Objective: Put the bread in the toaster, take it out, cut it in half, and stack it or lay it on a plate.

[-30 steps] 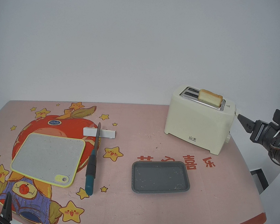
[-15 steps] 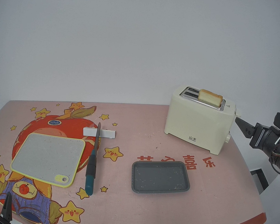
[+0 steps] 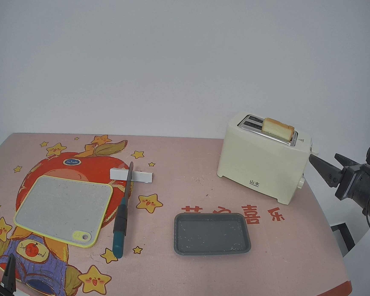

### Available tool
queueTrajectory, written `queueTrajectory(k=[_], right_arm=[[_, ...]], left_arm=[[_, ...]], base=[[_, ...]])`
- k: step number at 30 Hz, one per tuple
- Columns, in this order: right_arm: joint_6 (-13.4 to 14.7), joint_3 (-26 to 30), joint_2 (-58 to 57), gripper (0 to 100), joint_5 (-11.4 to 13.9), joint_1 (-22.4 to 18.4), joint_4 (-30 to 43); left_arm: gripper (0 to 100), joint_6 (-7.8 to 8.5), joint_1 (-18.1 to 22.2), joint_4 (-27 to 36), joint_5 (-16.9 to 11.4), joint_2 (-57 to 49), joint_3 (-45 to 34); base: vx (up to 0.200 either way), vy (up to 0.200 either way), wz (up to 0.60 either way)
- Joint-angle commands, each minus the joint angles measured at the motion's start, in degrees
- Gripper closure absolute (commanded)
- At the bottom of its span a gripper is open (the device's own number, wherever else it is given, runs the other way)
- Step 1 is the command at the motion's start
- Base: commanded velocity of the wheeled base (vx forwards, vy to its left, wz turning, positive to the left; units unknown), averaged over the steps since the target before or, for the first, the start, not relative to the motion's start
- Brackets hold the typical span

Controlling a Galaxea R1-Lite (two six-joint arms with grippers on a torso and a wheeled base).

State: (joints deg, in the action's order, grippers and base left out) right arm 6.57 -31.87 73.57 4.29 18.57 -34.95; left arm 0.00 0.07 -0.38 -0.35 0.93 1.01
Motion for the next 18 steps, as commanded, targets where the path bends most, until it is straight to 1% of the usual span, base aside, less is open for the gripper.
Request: queueTrajectory(k=[1,2,3,4,7,8,10,13,17,18], right_arm=[[-1.6,-4.2,2.6,0,12.5,-8.4,-0.1],[-1.8,-5.2,3.2,0,15.0,-10.1,-0.4],[-2.1,-5.7,3.6,0,15.8,-10.7,-0.6],[-3.2,-6.9,4.6,0,18.5,-11.8,-0.7],[-4.8,-9.1,5.7,0,21.9,-13.5,-0.5],[-5.0,-9.3,5.8,0,22.1,-13.6,-0.4],[-6.8,-10.4,6.8,0,22.4,-13.4,-0.1],[-8.8,-11.5,9.6,0,22.4,-13.0,-0.2],[-9.2,-14.5,13.3,0,22.4,-13.0,-0.1],[-9.3,-16.0,14.8,0,22.3,-13.0,-0.1]], left_arm=[[0,0.00,0.0,-0.1,0.0,-0.4,-1.0],[0,0.00,0.0,0.0,0.0,-0.4,-1.0],[0,0.00,0.0,0.0,0.0,-0.4,-1.0],[0,0.00,0.0,0.0,0.0,-0.4,-1.0],[0,0.00,0.0,-0.1,0.0,-0.4,-1.0],[0,0.00,0.0,-0.1,0.0,-0.4,-1.0],[0,0.00,0.0,0.0,0.0,-0.4,-1.0],[0,0.00,0.0,-0.1,0.0,-0.4,-1.0],[0,0.00,0.0,-0.1,0.0,-0.4,-1.0],[0,0.00,0.0,-0.1,0.0,-0.4,-1.0]], base=[[0.000,0.000,0.00],[0.000,0.000,0.00],[0.000,0.000,0.00],[0.000,0.000,0.00],[0.000,0.000,0.00],[0.000,0.000,0.00],[0.000,0.000,0.00],[0.000,0.000,0.00],[0.000,0.000,0.00],[0.000,0.000,0.00]])
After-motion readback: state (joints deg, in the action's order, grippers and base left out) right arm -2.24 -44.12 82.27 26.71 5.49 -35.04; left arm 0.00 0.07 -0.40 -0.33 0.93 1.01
